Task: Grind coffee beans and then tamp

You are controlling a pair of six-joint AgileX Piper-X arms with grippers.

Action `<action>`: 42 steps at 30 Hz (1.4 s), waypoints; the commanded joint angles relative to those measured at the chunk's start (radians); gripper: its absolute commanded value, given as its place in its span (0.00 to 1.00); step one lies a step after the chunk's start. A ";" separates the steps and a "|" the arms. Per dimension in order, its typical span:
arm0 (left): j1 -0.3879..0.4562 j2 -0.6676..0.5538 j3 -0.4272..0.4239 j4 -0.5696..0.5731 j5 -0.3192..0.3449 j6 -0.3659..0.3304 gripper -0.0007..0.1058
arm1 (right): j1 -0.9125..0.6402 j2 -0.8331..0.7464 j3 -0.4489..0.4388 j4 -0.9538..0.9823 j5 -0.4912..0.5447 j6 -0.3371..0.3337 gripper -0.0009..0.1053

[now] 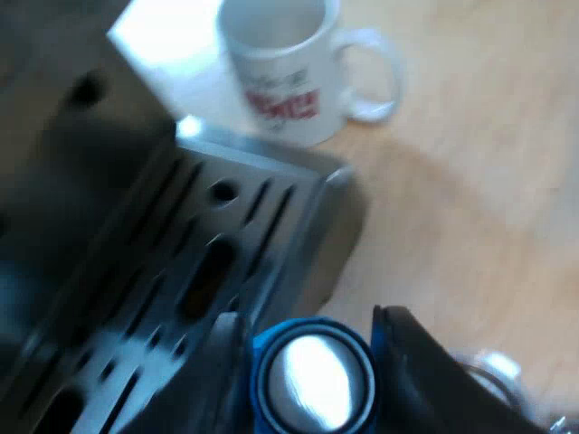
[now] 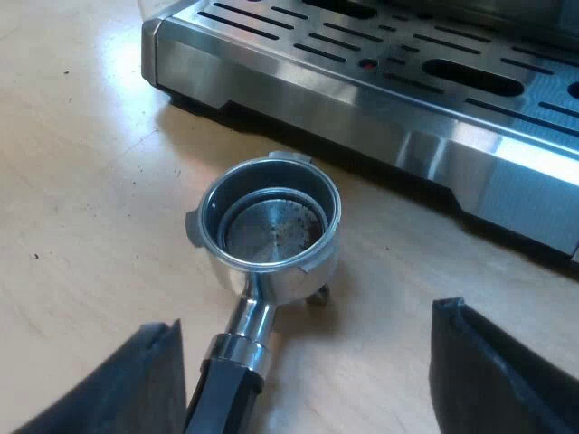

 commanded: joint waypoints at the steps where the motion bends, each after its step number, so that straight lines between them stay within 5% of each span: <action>1: 0.056 -0.031 -0.009 0.063 0.007 -0.001 0.01 | -0.005 -0.004 -0.002 -0.020 0.005 -0.004 0.57; 14: 0.277 -0.036 0.000 0.192 0.046 -0.001 0.01 | -0.005 -0.004 -0.002 -0.054 0.000 -0.011 0.57; 20: 0.318 -0.036 0.078 0.185 0.080 -0.001 0.01 | -0.005 -0.004 -0.002 -0.054 0.000 -0.011 0.57; 34: 0.318 -0.036 0.301 -0.049 0.077 -0.001 0.01 | -0.005 -0.004 -0.002 -0.054 0.000 -0.011 0.57; 42: 0.318 -0.023 0.353 -0.144 0.051 -0.001 0.01 | -0.005 -0.004 -0.002 -0.050 0.000 -0.007 0.57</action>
